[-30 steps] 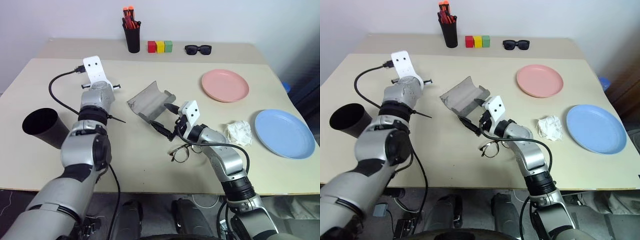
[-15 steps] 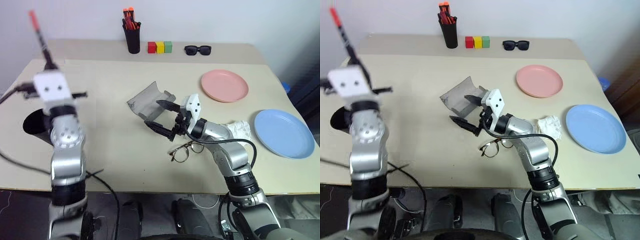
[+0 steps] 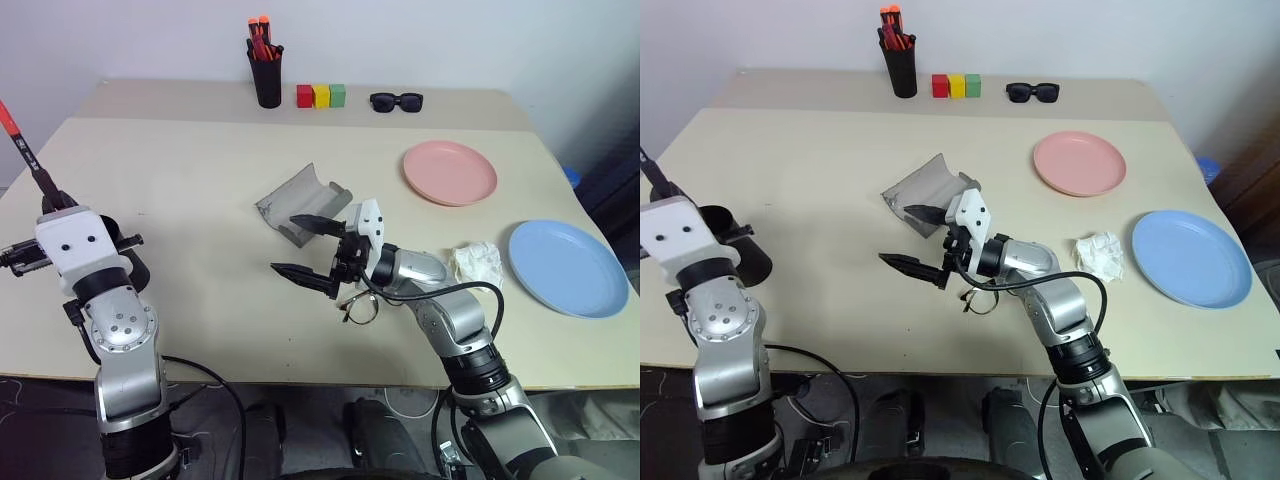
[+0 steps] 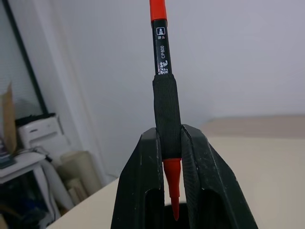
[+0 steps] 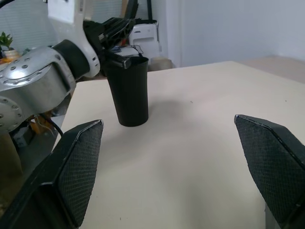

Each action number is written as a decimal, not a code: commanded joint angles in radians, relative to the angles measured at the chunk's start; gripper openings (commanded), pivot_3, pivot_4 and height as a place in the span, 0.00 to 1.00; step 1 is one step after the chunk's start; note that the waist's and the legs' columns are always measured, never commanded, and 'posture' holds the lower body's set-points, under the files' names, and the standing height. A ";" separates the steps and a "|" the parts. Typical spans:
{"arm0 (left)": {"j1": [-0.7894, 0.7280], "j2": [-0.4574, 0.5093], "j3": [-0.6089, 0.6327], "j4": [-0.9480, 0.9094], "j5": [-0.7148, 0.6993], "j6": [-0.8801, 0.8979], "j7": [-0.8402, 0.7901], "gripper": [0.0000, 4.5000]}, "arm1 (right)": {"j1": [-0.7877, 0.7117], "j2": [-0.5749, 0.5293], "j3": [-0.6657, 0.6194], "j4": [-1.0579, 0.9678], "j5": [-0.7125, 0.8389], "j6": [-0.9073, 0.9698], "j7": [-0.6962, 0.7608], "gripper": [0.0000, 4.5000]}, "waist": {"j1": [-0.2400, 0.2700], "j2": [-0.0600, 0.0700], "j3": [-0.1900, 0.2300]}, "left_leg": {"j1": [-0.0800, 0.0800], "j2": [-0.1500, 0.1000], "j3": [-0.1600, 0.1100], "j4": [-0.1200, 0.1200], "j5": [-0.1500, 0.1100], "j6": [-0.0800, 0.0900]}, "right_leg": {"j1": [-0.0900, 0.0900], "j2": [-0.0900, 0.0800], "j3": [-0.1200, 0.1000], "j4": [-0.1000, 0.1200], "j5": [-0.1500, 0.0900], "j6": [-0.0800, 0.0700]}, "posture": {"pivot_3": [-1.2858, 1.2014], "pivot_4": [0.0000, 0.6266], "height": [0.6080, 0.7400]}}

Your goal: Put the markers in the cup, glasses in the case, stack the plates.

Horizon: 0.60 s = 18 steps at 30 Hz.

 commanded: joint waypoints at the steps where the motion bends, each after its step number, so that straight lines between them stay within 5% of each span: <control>1: 0.011 -0.009 0.003 -0.022 0.023 -0.038 0.013 0.01 | -0.018 0.010 -0.001 -0.013 0.002 -0.025 0.003 1.00 | 0.000 0.000 0.000 | 0.000 0.000 0.000 0.000 0.000 0.000 | 0.000 0.000 0.000 0.000 0.000 0.000 | 0.52 0.24 0.89; 18: 0.043 -0.060 0.034 0.035 0.019 -0.071 0.041 0.01 | -0.013 0.009 -0.006 -0.017 0.007 -0.019 -0.006 1.00 | 0.000 0.000 0.000 | 0.000 0.000 0.000 0.000 0.000 0.000 | 0.000 0.000 0.000 0.000 0.000 0.000 | 0.52 0.24 0.89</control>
